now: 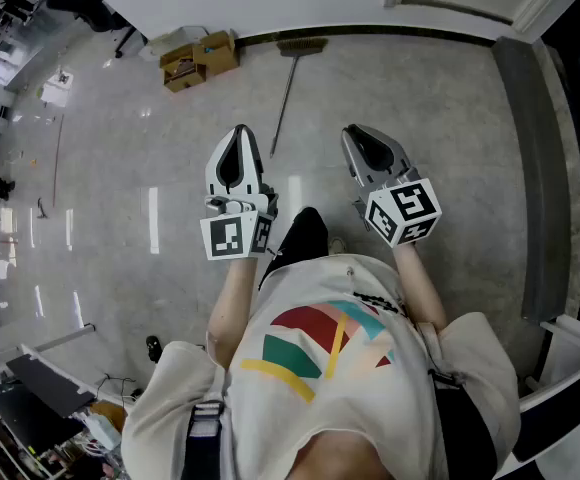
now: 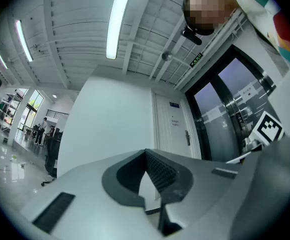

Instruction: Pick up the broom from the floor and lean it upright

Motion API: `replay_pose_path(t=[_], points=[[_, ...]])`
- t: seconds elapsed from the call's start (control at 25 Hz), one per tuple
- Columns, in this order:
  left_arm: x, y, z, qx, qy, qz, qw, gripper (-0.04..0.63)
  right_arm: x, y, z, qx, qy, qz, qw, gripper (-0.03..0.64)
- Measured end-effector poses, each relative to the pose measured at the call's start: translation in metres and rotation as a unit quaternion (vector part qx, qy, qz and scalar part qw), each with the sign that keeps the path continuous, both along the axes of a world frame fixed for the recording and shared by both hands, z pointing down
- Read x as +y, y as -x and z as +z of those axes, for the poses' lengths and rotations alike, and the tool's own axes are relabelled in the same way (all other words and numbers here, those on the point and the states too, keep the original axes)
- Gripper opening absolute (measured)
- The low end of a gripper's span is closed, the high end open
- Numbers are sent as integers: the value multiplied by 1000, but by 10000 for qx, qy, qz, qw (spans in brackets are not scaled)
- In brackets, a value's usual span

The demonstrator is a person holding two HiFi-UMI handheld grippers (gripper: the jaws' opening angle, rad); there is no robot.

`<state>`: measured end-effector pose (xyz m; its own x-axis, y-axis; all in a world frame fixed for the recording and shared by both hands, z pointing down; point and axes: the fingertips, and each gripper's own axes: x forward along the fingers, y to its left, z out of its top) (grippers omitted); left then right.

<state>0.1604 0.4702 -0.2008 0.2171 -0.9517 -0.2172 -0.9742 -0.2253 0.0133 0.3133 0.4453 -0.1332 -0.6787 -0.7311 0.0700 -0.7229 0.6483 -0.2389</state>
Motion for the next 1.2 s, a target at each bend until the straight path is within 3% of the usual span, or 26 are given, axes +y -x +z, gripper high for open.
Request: replay_pose_path(t=[0.36, 0.64, 0.88, 1.2], points=[[-81, 25, 23, 131, 35, 104, 9999, 44, -72, 18, 21, 229, 97, 59, 9997, 44], [-213, 76, 38, 530, 237, 131, 9982, 44, -194, 62, 33, 602, 317, 88, 9976, 44], [-333, 127, 22, 601, 216, 166, 9978, 44, -315, 124, 11, 707, 324, -23, 9970, 44], [-432, 187, 44, 713, 533, -77, 9960, 44, -405, 179, 30, 1339, 385, -478, 9891, 44]])
